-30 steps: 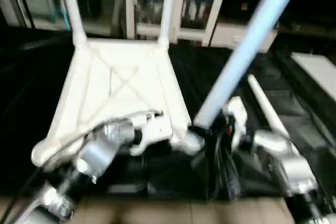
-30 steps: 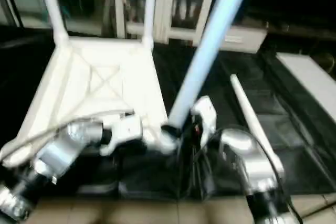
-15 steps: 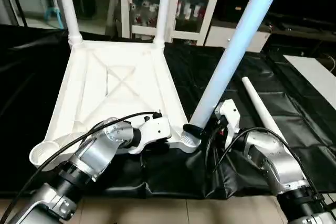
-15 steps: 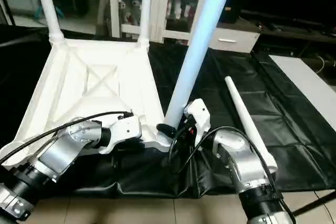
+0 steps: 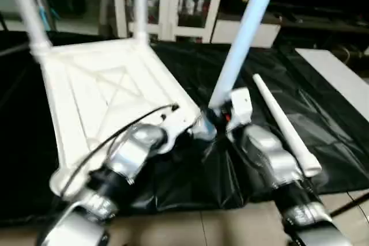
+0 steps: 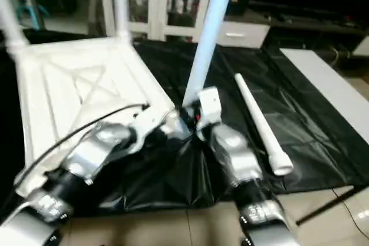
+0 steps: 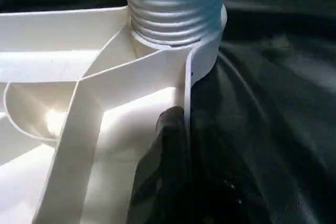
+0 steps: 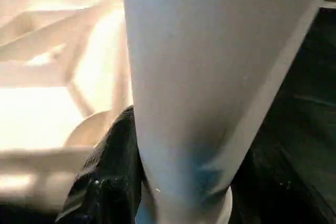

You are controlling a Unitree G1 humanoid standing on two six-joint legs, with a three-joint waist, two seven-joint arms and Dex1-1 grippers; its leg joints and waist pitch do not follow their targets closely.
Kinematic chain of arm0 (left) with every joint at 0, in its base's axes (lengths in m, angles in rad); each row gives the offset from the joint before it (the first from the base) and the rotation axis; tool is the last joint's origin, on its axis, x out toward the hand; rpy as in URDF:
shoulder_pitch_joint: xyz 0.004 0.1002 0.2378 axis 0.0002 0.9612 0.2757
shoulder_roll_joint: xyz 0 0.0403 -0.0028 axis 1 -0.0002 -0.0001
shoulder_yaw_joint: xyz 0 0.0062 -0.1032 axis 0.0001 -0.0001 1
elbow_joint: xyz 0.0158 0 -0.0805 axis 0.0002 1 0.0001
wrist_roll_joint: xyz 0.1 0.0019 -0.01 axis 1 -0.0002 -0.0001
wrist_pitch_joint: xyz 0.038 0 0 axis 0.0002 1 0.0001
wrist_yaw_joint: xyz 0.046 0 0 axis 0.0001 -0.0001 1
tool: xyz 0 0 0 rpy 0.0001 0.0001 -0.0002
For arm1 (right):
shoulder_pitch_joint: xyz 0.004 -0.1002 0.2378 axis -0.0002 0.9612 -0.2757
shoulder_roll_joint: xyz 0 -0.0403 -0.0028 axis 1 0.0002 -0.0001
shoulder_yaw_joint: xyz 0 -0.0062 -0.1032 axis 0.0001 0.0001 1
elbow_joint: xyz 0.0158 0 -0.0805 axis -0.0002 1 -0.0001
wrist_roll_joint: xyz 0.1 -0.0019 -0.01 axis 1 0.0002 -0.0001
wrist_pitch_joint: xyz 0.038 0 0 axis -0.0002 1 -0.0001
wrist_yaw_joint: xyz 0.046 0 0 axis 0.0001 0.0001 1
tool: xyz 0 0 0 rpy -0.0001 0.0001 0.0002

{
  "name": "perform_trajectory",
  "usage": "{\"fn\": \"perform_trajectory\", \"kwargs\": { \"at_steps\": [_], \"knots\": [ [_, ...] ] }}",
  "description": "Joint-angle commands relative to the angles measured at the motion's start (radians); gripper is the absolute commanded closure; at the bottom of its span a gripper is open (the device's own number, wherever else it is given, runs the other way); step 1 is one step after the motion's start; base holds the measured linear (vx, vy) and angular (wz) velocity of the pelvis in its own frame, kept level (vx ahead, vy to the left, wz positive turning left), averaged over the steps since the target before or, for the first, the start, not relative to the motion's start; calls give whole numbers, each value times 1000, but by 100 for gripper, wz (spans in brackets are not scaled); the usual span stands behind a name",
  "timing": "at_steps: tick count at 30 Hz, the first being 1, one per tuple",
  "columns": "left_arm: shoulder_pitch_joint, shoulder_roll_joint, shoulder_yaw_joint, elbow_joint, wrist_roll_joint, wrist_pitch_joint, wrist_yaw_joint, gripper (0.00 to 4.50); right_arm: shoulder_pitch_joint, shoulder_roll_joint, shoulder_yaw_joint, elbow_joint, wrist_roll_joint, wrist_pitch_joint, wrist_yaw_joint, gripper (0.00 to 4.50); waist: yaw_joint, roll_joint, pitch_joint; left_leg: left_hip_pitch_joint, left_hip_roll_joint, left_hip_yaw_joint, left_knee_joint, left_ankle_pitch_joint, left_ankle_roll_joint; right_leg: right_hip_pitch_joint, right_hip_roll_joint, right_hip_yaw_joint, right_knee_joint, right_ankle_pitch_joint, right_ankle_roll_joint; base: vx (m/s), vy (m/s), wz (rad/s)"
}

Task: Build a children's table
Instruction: Insert table leg to table base

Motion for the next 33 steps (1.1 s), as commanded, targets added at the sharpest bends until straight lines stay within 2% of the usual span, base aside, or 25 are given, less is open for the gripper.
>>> {"fn": "perform_trajectory", "kwargs": {
  "at_steps": [1, 2, 3, 4, 5, 6, 7, 8, 10, 11, 13, 14, 17, 18, 19, 20, 21, 22, 26, 27, 30, 31, 33],
  "knots": [
    [-65, -43, 61, 3, -15, -5, 107, 450, 30, -18, -76, 218, -34, 55, -204, 264, -4, 17, -34, 5, 20, -5, -89, -370, -72, 6, -46, 34, -78, -277, -109, 0, 0, 0],
    [-89, -79, 73, 36, -13, -7, 155, 450, -3, 9, -106, 264, -12, 39, -259, 264, -4, 13, -44, -3, 20, -4, -83, -318, -73, 14, -47, 35, -70, -215, -100, 0, 0, 0],
    [-91, -82, 73, 39, -13, -7, 158, 450, -6, 11, -108, 268, -10, 38, -263, 264, 0, 13, -46, -4, 20, -3, -81, -293, -70, 15, -45, 34, -68, -177, -100, 0, 0, 0],
    [-114, -115, 79, 63, -10, -15, 200, 450, -38, 38, -131, 309, 8, 16, -313, 264, 1, 13, -45, 0, 21, 3, -75, -276, -61, 6, -39, 34, -66, -123, -110, 54, -14, 0],
    [-146, -156, 78, 84, 1, -34, 257, 450, -88, 72, -152, 361, 20, -23, -393, 264, -2, 6, -43, -3, 18, 7, -72, -278, -60, 4, -41, 37, -63, -115, -122, 69, -22, 1],
    [-146, -156, 78, 84, 1, -34, 257, 450, -88, 72, -152, 361, 20, -23, -393, 264, 0, 8, -49, -3, 17, 5, -72, -256, -63, 11, -42, 36, -58, -97, -124, 69, -22, 1],
    [-147, -156, 78, 85, 2, -35, 258, 450, -89, 73, -152, 362, 20, -25, -394, 264, 5, 5, -55, -4, 14, 11, -63, -183, -49, 17, -38, 36, -50, 4, -129, 64, -19, -1],
    [-154, -163, 75, 86, 6, -40, 268, 450, -105, 81, -154, 379, 16, -38, -413, 264, 7, 2, -58, -10, 11, 13, -56, -89, -27, 24, -35, 36, -38, 134, -139, 57, -2, -1],
    [-153, -160, 73, 81, 8, -38, 266, 450, -112, 84, -152, 382, 13, -43, -411, 264, 9, 1, -61, -10, 4, 17, -45, 18, 7, 28, -27, 34, -27, 276, -152, 53, 4, -2],
    [-160, -160, 80, 96, 9, -41, 276, 450, -134, 92, -157, 412, 3, -68, -420, 264, 9, -2, -61, -11, 2, 18, -44, 38, 18, 31, -26, 34, -25, 301, -155, 0, 0, 0],
    [-163, -158, 84, 106, 9, -46, 282, 450, -145, 97, -162, 426, 1, -82, -417, 264, 9, -7, -58, -10, 4, 22, -46, 16, 35, 29, -29, 34, -28, 270, -164, 0, 0, 0],
    [-164, -155, 86, 112, 9, -49, 286, 450, -150, 99, -163, 434, 0, -89, -414, 264, 10, -1, -54, -5, 10, 23, -51, -52, 28, 25, -33, 35, -36, 168, -162, 0, 0, 0],
    [-171, -151, 92, 133, 1, -54, 298, 450, -178, 109, -167, 476, -2, -136, -401, 264, 7, -1, -50, -4, 16, 22, -58, -141, -1, 20, -36, 36, -43, 45, -149, 0, 0, 0],
    [-171, -151, 92, 133, -1, -53, 298, 450, -180, 110, -166, 480, -4, -144, -402, 264, 7, -1, -50, -5, 16, 21, -59, -152, -7, 19, -36, 37, -44, 31, -147, 0, 0, 0],
    [-171, -151, 91, 133, -1, -52, 297, 450, -181, 110, -164, 481, -6, -147, -403, 264, 6, -1, -49, -5, 16, 21, -60, -159, -11, 18, -35, 37, -45, 24, -145, 0, 0, 0],
    [-171, -150, 92, 133, -2, -52, 296, 450, -186, 107, -153, 480, -17, -163, -377, 229, 6, 1, -50, -4, 16, 21, -59, -161, -15, 17, -34, 39, -44, 30, -143, 0, 0, 0],
    [-171, -150, 92, 133, -2, -53, 296, 450, -187, 107, -153, 480, -17, -167, -374, 229, 6, -1, -51, -5, 15, 22, -57, -152, -13, 18, -34, 39, -43, 48, -142, 0, 0, 0],
    [-171, -150, 92, 134, -2, -54, 294, 450, -190, 107, -154, 478, -17, -178, -363, 208, 7, -1, -51, -5, 15, 22, -56, -145, -10, 19, -34, 39, -41, 61, -143, 0, 0, 0],
    [-163, -139, 88, 133, -3, -70, 279, 450, -206, 107, -168, 458, -2, -211, -295, 175, 9, -2, -53, -7, 12, 26, -51, -113, 19, 20, -34, 40, -37, 118, -163, 0, 0, 0],
    [-152, -125, 86, 123, -5, -81, 265, 450, -207, 100, -169, 439, 4, -220, -267, 161, 9, -6, -54, -9, 12, 24, -50, -96, 29, 25, -32, 40, -34, 132, -166, 0, 0, 0],
    [-127, -97, 82, 98, -10, -86, 227, 450, -198, 82, -167, 400, 10, -218, -225, 144, 8, -3, -51, -8, 13, 26, -50, -111, 40, 20, -33, 41, -36, 103, -175, 0, 0, 0],
    [-114, -82, 79, 84, -11, -86, 209, 450, -189, 75, -168, 379, 15, -210, -205, 140, 10, 1, -51, -7, 15, 25, -50, -118, 37, 21, -35, 42, -35, 95, -179, 0, 0, 0],
    [-87, -53, 71, 54, -14, -84, 169, 450, -166, 55, -161, 326, 18, -191, -163, 111, 11, -1, -49, -8, 15, 25, -49, -117, 43, 22, -35, 42, -35, 101, -184, 0, 0, 0]
  ]
}}
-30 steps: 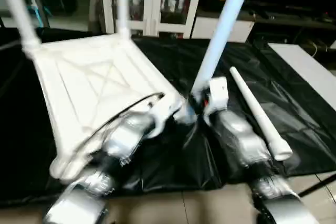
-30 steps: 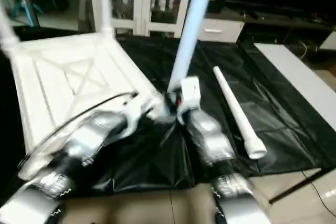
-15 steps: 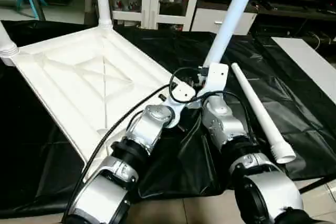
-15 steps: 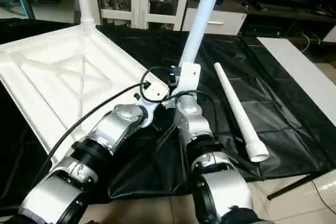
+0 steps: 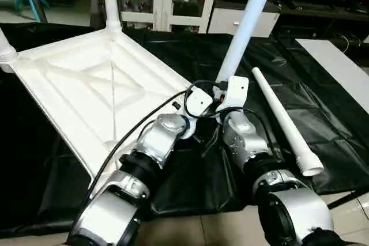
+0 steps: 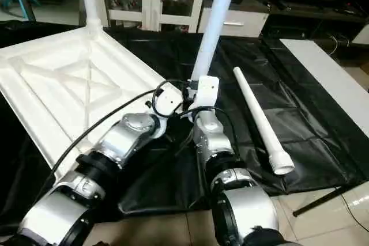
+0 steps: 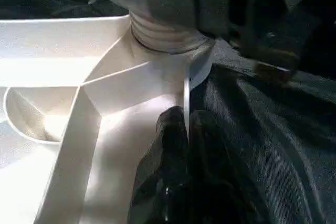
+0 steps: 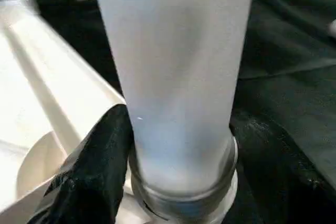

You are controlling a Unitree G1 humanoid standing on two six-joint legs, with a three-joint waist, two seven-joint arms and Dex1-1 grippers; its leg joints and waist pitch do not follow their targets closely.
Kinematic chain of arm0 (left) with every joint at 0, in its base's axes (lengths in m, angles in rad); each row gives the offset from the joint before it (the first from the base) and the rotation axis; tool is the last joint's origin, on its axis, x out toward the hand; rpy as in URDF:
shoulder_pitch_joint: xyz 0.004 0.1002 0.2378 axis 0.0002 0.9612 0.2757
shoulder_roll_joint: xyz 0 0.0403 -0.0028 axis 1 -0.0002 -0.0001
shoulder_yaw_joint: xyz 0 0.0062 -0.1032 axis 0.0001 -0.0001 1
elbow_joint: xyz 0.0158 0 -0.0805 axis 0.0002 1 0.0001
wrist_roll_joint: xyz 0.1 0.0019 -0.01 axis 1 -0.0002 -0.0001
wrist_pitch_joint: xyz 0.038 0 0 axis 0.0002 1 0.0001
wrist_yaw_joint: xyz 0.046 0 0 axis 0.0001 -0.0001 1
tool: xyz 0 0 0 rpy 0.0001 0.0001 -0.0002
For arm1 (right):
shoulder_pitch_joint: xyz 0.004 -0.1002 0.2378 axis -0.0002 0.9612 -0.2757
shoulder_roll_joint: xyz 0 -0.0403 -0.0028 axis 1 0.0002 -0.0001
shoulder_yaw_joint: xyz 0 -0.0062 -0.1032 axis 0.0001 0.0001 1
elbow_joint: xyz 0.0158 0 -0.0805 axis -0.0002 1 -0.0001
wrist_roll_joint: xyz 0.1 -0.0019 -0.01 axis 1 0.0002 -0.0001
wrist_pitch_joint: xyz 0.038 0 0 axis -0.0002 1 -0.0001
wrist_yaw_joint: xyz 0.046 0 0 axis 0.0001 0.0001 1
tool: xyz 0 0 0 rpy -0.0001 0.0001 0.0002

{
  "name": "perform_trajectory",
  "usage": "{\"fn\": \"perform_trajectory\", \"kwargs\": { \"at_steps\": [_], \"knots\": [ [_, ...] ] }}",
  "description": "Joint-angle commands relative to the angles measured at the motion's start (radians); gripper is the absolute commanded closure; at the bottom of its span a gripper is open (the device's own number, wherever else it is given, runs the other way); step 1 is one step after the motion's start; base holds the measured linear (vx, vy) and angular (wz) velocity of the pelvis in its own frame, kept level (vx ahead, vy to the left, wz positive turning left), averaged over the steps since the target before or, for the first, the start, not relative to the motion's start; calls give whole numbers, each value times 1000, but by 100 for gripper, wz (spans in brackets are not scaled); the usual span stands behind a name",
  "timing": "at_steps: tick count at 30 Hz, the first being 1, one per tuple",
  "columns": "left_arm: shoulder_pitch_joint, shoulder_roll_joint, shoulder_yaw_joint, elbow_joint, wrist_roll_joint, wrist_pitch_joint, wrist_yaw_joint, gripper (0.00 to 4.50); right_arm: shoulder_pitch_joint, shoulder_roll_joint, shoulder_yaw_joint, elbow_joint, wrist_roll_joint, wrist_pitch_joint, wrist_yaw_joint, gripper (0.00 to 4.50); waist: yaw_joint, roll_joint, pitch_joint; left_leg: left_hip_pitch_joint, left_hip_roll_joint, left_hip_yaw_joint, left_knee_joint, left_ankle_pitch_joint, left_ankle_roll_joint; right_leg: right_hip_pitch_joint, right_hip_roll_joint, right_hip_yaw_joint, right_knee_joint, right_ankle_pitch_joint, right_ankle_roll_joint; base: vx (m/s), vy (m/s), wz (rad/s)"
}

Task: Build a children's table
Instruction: Insert table leg to table base

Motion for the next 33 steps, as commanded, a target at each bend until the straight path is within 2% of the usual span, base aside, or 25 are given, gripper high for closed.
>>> {"fn": "perform_trajectory", "kwargs": {
  "at_steps": [1, 3, 5, 7, 8, 9, 10, 11, 13, 14, 15, 16, 17, 18, 19, 23, 27, 29, 33],
  "knots": [
    [3, 36, 11, -56, 3, -41, -21, 450, 29, -45, -14, -20, 11, 31, 13, 111, 8, 9, -65, 10, 12, 7, -57, -107, 43, 55, -38, 25, -47, 79, -205, 0, 0, 0],
    [30, 65, 0, -88, -3, -44, -67, 450, 58, -71, 5, -74, 1, 47, 75, 102, 11, 16, -63, 12, 12, 8, -56, -88, 49, 53, -36, 25, -45, 88, -213, 0, 0, 0],
    [61, 102, -13, -126, -6, -44, -117, 450, 103, -113, 32, -156, -6, 85, 160, 67, 16, 14, -64, 13, 12, 8, -53, -61, 54, 55, -34, 26, -41, 125, -219, 0, 0, 0],
    [76, 121, -19, -145, -10, -36, -146, 450, 132, -138, 46, -210, -3, 109, 206, 64, 20, 15, -62, 13, 12, 8, -53, -59, 55, 58, -33, 25, -44, 124, -219, 0, 0, 0],
    [109, 162, -41, -185, -22, -44, -222, 450, 190, -193, 80, -318, 11, 173, 328, 56, 30, 15, -61, 15, 13, 8, -52, -59, 62, 61, -33, 26, -45, 124, -213, 0, 0, 0],
    [120, 176, -49, -200, -27, -46, -249, 450, 209, -211, 91, -354, 16, 195, 370, 26, 27, 15, -59, 14, 13, 10, -55, -77, 61, 57, -34, 28, -46, 100, -214, 0, 0, 0],
    [136, 196, -62, -219, -32, -49, -288, 450, 231, -237, 105, -395, 27, 216, 423, 26, 27, 15, -59, 14, 13, 10, -55, -77, 61, 57, -34, 28, -46, 100, -214, 0, 0, 0],
    [141, 202, -66, -225, -34, -50, -299, 450, 237, -244, 109, -407, 30, 223, 439, 15, 31, 19, -56, 16, 17, 7, -60, -122, 43, 55, -37, 27, -51, 33, -213, 0, 0, 0],
    [165, 233, -84, -253, -45, -52, -359, 450, 267, -285, 134, -463, 46, 245, 526, 3, 30, 24, -55, 18, 20, 5, -65, -174, 20, 52, -38, 27, -58, -34, -210, 0, 0, 0],
    [186, 265, -104, -279, -52, -61, -416, 450, 294, -332, 166, -510, 49, 262, 608, 3, 30, 27, -53, 20, 19, 6, -66, -189, 15, 50, -37, 28, -60, -51, -208, 0, 0, 0],
    [188, 267, -106, -281, -52, -62, -420, 450, 296, -335, 169, -514, 49, 263, 615, 3, 31, 24, -53, 18, 21, 5, -66, -199, 9, 52, -38, 28, -60, -55, -202, 0, 0, 0],
    [210, 298, -125, -310, -60, -66, -473, 450, 325, -380, 199, -563, 54, 274, 697, 3, 30, 25, -53, 17, 20, 4, -67, -202, 8, 51, -38, 29, -59, -57, -203, 0, 0, 0],
    [229, 332, -146, -341, -68, -73, -530, 450, 347, -419, 217, -604, 73, 297, 773, 3, 33, 26, -55, 20, 20, 5, -64, -194, 9, 50, -37, 29, -57, -40, -204, 0, 0, 0],
    [246, 368, -170, -377, -77, -70, -589, 450, 365, -453, 227, -644, 95, 319, 846, 3, 35, 23, -56, 17, 20, 5, -62, -170, 18, 54, -36, 29, -54, -6, -208, 0, 0, 0],
    [252, 381, -178, -393, -83, -66, -613, 450, 369, -464, 232, -652, 101, 324, 870, 3, 37, 20, -56, 17, 19, 5, -62, -159, 26, 55, -35, 28, -53, 3, -213, 0, 0, 0],
    [280, 462, -234, -484, -107, -41, -746, 450, 380, -529, 260, -697, 114, 368, 999, 3, 37, 19, -54, 17, 18, 7, -59, -141, 34, 52, -34, 27, -48, 0, -237, 0, 0, 0],
    [279, 480, -250, -485, -80, -51, -756, 450, 377, -546, 280, -704, 99, 377, 1028, 3, 39, 19, -53, 21, 19, 8, -61, -176, 20, 48, -38, 29, -53, -60, -232, 0, 0, 0],
    [279, 485, -252, -489, -72, -53, -760, 450, 383, -567, 312, -735, 103, 394, 1073, 3, 43, 17, -54, 23, 20, 7, -62, -186, 11, 49, -37, 29, -55, -80, -224, 0, 0, 0],
    [275, 484, -253, -494, -71, -49, -759, 450, 385, -571, 338, -755, 99, 402, 1108, 3, 51, 17, -58, 24, 18, 8, -57, -147, 16, 49, -37, 29, -47, -23, -228, 0, 0, 0]
  ]
}}
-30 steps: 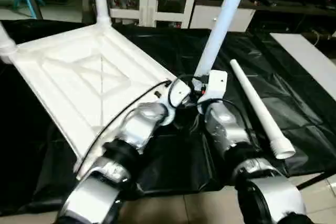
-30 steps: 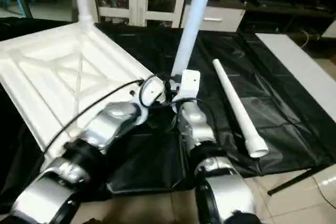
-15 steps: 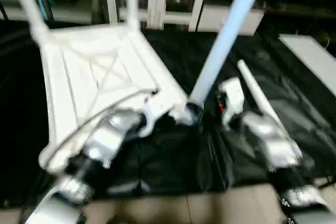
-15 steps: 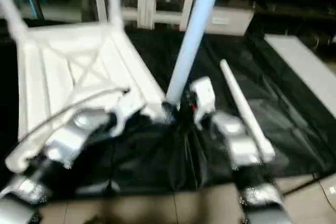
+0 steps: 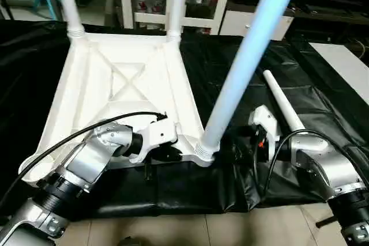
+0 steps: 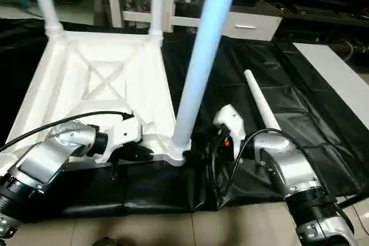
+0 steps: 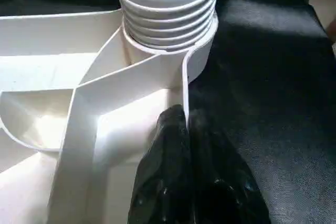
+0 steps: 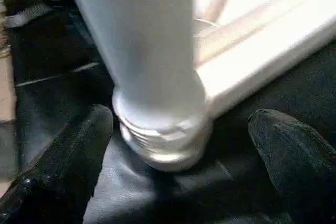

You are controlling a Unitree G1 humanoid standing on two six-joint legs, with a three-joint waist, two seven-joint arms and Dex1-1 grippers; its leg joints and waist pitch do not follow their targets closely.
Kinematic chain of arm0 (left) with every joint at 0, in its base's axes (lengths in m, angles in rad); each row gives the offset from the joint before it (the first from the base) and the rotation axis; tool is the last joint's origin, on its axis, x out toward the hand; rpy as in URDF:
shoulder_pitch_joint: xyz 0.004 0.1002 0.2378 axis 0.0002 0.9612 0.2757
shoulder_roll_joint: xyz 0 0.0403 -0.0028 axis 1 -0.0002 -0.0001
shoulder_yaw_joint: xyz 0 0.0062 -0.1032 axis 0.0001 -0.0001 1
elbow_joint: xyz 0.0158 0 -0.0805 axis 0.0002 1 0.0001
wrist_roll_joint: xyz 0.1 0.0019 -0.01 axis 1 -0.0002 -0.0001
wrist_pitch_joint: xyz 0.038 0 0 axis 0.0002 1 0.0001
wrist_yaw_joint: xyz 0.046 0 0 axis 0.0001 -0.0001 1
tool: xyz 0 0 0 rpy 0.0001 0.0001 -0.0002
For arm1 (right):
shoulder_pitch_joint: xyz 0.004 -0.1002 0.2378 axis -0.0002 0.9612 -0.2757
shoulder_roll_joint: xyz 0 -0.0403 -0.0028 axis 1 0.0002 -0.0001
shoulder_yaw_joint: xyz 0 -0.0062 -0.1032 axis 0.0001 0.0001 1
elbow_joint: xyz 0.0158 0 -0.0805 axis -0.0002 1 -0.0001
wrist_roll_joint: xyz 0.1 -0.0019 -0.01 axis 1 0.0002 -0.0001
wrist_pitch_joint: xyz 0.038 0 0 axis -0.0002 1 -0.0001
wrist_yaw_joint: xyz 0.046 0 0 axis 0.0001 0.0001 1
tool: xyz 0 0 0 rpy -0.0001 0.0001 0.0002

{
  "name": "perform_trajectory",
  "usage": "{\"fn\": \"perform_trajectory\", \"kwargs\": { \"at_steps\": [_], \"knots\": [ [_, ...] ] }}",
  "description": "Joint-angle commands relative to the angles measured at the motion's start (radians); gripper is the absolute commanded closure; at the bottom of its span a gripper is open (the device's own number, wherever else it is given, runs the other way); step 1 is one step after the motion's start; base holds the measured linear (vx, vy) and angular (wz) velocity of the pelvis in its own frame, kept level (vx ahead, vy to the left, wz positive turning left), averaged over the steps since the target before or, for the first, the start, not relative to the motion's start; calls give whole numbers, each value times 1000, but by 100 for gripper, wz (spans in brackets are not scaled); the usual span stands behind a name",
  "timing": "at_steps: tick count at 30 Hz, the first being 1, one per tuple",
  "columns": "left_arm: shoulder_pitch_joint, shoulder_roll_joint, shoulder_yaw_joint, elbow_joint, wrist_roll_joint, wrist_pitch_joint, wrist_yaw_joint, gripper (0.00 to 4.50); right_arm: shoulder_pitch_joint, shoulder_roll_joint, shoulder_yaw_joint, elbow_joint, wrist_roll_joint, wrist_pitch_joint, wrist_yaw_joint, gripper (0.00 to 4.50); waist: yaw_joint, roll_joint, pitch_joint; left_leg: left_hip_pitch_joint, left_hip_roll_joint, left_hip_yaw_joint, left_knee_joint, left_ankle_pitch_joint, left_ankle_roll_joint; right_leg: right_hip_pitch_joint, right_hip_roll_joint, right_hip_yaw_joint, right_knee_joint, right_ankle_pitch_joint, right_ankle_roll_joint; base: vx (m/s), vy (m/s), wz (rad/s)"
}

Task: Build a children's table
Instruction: Insert table leg to table base, then rotate leg to tighten

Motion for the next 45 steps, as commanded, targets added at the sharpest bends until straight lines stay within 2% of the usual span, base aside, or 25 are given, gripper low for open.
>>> {"fn": "perform_trajectory", "kwargs": {
  "at_steps": [1, 2, 5, 8, 15, 16, 18, 20, 25, 26, 33, 34, 35, 45],
  "knots": [
    [25, -1, -86, 14, 31, 21, -38, 450, 0, -16, 15, -22, -5, 15, 27, 3, -3, 15, -61, 18, 18, 7, -61, -141, 16, 42, -35, 27, -49, -11, -229, 0, 0, 0],
    [20, 1, -91, 5, 30, 29, -43, 450, -10, -4, 36, -13, -25, -1, 45, 3, -3, 14, -61, 16, 17, 7, -60, -131, 17, 44, -34, 26, -47, 8, -233, 0, 0, 0],
    [19, 2, -95, 1, 30, 31, -47, 450, -17, 6, 42, -2, -34, -10, 45, 3, -3, 14, -63, 16, 15, 7, -58, -115, 18, 46, -33, 25, -45, 32, -240, 0, 0, 0],
    [19, 4, -101, -2, 35, 31, -54, 450, -49, 35, 50, 53, -66, -46, 32, 3, -7, 15, -63, 16, 16, 6, -59, -144, 5, 44, -36, 25, -46, -14, -240, 0, 0, 0],
    [25, 5, -105, -6, 42, 32, -56, 450, -68, 54, 49, 81, -62, -68, 28, 3, -1, 16, -63, 18, 16, 5, -58, -145, 1, 45, -34, 25, -44, 1, -239, 0, 0, 0],
    [25, 5, -106, -7, 43, 32, -56, 450, -69, 55, 49, 82, -62, -69, 28, 18, -2, 15, -64, 18, 15, 5, -58, -145, 1, 45, -34, 25, -44, 2, -238, 0, 0, 0],
    [28, 7, -109, -10, 45, 34, -55, 450, -72, 64, 53, 96, -68, -76, 32, 18, -2, 13, -65, 17, 15, 5, -58, -146, 0, 46, -35, 25, -43, 0, -239, 0, 0, 0],
    [29, 7, -109, -12, 47, 35, -55, 450, -74, 70, 55, 107, -76, -83, 39, 47, -2, 14, -64, 16, 15, 5, -57, -146, -1, 46, -35, 24, -43, 1, -240, 0, 0, 0],
    [31, 10, -110, -14, 51, 38, -57, 450, -75, 76, 60, 124, -92, -101, 44, 77, -2, 15, -65, 17, 15, 5, -56, -142, 2, 45, -34, 24, -42, 9, -242, 0, 0, 0],
    [31, 11, -111, -15, 53, 38, -57, 450, -76, 78, 60, 128, -95, -106, 43, 96, -2, 16, -66, 17, 15, 4, -56, -142, 2, 45, -35, 24, -41, 10, -243, 0, 0, 0],
    [30, 11, -113, -14, 56, 40, -58, 450, -77, 91, 55, 145, -104, -120, 41, 140, -2, 15, -65, 16, 14, 4, -55, -146, 2, 47, -34, 24, -41, 7, -244, 0, 0, 0],
    [29, 11, -113, -13, 57, 39, -59, 450, -78, 95, 52, 149, -106, -123, 40, 151, -1, 20, -66, 16, 14, 3, -55, -149, 0, 47, -35, 24, -41, 3, -243, 0, 0, 0],
    [29, 11, -113, -13, 57, 39, -59, 450, -78, 95, 52, 149, -106, -123, 40, 164, -3, 17, -65, 15, 14, 4, -56, -157, -1, 46, -34, 24, -42, -4, -242, 0, 0, 0],
    [31, 13, -115, -12, 58, 42, -60, 450, -78, 111, 47, 167, -111, -138, 32, 173, -6, 19, -62, 16, 16, 0, -60, -225, -18, 42, -37, 26, -47, -86, -229, 0, 0, 0]
  ]
}}
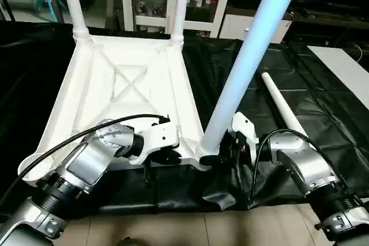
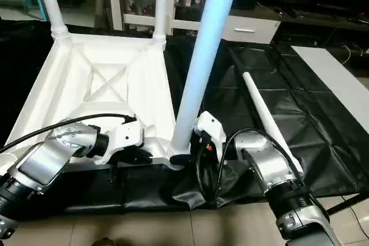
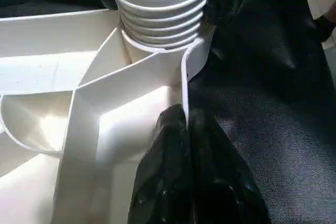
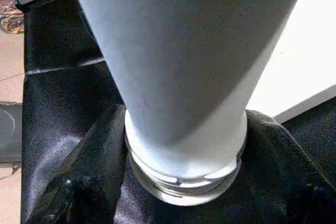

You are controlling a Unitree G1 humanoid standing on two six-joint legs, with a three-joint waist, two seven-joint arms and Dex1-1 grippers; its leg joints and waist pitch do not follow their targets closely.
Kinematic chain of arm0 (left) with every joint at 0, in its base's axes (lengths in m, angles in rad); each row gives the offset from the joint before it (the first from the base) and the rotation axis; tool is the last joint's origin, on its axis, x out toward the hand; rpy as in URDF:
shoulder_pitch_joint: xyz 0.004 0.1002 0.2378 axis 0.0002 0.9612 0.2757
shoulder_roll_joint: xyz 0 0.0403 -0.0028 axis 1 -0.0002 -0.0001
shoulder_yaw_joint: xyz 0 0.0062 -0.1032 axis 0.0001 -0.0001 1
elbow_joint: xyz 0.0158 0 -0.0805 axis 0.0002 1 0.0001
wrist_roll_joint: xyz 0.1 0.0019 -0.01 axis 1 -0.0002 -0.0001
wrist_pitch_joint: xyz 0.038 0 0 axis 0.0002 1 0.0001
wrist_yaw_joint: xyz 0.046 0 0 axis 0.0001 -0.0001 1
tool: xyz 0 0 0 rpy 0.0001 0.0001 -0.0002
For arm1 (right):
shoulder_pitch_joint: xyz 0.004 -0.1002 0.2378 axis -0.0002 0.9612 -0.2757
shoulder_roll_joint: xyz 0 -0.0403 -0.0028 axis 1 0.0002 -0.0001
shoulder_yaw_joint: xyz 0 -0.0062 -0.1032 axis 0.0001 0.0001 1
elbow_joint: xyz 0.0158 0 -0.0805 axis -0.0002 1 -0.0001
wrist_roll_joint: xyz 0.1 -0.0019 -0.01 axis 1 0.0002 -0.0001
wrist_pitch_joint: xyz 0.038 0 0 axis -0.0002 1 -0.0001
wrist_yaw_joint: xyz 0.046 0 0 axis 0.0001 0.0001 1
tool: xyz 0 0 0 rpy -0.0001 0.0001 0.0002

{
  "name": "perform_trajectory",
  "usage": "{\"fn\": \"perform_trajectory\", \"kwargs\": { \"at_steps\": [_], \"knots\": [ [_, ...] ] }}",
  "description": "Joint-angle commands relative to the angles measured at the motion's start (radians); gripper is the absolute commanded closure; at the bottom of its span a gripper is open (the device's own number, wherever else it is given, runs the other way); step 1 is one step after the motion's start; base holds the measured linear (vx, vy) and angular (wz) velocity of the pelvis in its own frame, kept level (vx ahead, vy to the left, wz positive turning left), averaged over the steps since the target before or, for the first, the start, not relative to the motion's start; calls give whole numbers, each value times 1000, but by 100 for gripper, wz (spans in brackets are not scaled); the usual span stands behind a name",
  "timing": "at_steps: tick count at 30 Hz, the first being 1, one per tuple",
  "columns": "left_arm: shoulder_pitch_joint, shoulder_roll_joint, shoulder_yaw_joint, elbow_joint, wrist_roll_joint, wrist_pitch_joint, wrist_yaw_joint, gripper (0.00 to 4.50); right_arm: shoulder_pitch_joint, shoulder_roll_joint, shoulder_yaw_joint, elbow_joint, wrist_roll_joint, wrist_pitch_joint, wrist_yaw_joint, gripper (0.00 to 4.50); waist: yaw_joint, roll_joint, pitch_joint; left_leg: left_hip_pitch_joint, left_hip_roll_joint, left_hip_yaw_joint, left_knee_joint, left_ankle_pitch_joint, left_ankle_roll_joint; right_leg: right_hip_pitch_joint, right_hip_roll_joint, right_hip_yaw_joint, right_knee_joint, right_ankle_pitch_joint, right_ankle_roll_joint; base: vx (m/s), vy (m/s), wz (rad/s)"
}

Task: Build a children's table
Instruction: Rotate leg to tighten

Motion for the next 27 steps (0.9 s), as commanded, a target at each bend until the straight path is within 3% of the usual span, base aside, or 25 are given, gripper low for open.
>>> {"fn": "perform_trajectory", "kwargs": {
  "at_steps": [1, 4, 5, 7, 9, 12, 15, 17, 19, 22, 27],
  "knots": [
    [34, -6, -90, 24, 21, 20, -41, 450, -3, 8, -11, 8, -5, -19, -18, 173, -2, 22, -59, 15, 16, 2, -74, -224, -20, 41, -37, 25, -61, -87, -228, 0, 0, 0],
    [24, -67, -48, 65, 24, 39, 59, 450, -13, 56, -46, 90, -53, -48, -187, 173, -4, 24, -55, 15, 15, 3, -76, -245, -28, 36, -37, 26, -64, -114, -225, 0, 0, 0],
    [12, -111, -18, 97, 23, 51, 125, 450, -19, 85, -70, 131, -62, -47, -271, 174, -11, 20, -46, 16, 14, 0, -84, -332, -48, 35, -39, 26, -78, -250, -199, 0, 0, 0],
    [-1, -152, 10, 129, 22, 58, 185, 450, -22, 112, -93, 157, -57, -37, -331, 174, -14, 22, -43, 28, 13, -8, -85, -430, -67, 24, -46, 25, -96, -426, -158, -26, -2, -2],
    [-29, -219, 55, 180, 16, 77, 274, 450, -25, 161, -137, 193, -38, -14, -432, 174, -21, 21, -47, 22, 12, -17, -88, -450, -70, 29, -49, 21, -103, -479, -126, -58, 0, -7],
    [-67, -299, 105, 245, 2, 107, 374, 450, -34, 225, -185, 245, -27, -9, -586, 174, -33, 24, -50, 20, 10, -18, -88, -436, -69, 22, -45, 21, -103, -425, -137, 0, 0, 0],
    [-100, -355, 127, 306, 17, 104, 468, 450, -49, 280, -226, 302, -23, -33, -733, 175, -39, 24, -56, 13, 9, -19, -88, -402, -67, 28, -42, 19, -96, -360, -138, 0, 0, 0],
    [-142, -427, 162, 393, 44, 75, 615, 450, -80, 356, -278, 384, -22, -95, -922, 175, -41, 30, -57, 14, 8, -14, -86, -378, -62, 23, -41, 22, -94, -303, -147, 0, 0, 0],
    [-159, -456, 177, 433, 58, 47, 679, 450, -97, 392, -300, 418, -21, -128, -983, 175, -41, 26, -61, 13, 6, -12, -83, -363, -56, 26, -39, 21, -92, -287, -145, 0, 0, 0],
    [-173, -480, 188, 464, 65, 21, 723, 450, -115, 436, -301, 429, -27, -171, -997, 175, -41, 28, -61, 9, 7, -8, -81, -330, -39, 27, -36, 23, -88, -221, -155, 0, 0, 0],
    [-186, -488, 203, 495, 60, 2, 751, 450, -129, 466, -296, 431, -43, -233, -1004, 175, -30, 31, -68, 4, 7, 0, -74, -190, 1, 36, -35, 22, -71, -56, -179, 0, 0, 0]
  ]
}}
